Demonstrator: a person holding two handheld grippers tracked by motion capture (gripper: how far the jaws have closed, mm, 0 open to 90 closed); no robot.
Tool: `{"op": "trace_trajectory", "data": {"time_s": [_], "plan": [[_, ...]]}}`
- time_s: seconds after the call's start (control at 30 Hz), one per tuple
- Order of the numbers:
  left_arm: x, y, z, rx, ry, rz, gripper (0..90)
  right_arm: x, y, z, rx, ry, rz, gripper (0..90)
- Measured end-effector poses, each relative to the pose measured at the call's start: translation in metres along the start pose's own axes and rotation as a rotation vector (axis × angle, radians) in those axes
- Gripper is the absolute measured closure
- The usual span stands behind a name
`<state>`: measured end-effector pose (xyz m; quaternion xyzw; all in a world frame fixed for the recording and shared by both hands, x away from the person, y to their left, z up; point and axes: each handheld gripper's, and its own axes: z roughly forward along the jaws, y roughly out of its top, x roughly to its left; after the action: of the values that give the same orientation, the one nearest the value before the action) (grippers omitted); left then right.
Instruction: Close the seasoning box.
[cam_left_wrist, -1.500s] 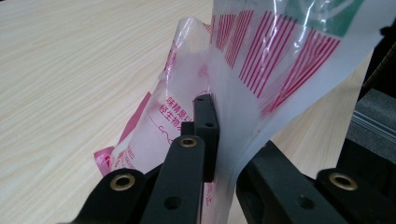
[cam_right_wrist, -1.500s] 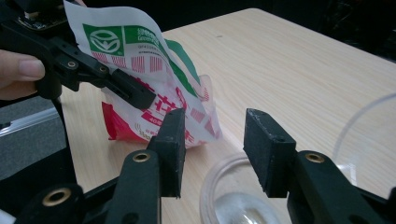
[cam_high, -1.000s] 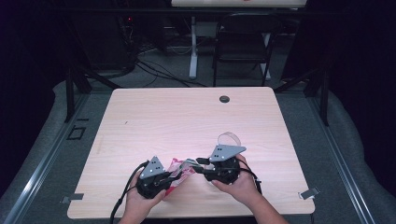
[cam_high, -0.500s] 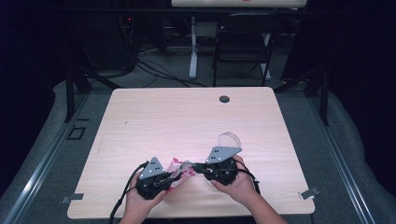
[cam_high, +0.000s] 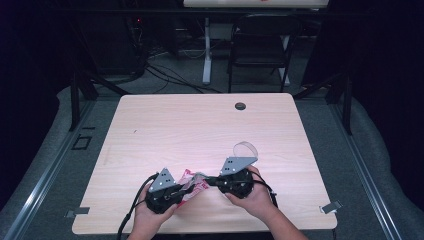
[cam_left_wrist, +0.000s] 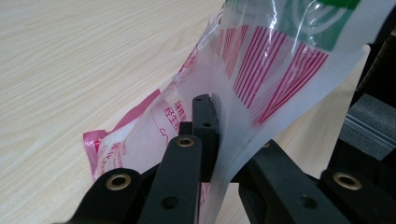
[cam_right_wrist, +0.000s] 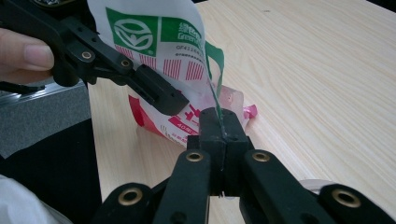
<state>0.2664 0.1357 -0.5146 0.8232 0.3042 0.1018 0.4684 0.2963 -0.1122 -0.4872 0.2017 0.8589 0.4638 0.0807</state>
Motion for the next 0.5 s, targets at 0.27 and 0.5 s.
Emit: {"op": "trace_trajectory", "data": {"time_s": [0.27, 0.5], "plan": [[-0.003, -0.002, -0.01, -0.012, 0.03, 0.022, 80.8, 0.003, 0.005, 0.0, -0.017, -0.006, 0.01, 90.0], [-0.001, -0.008, -0.018, -0.027, 0.068, -0.005, 57.9, 0.006, 0.011, -0.001, -0.023, -0.013, 0.012, 90.0]]}}
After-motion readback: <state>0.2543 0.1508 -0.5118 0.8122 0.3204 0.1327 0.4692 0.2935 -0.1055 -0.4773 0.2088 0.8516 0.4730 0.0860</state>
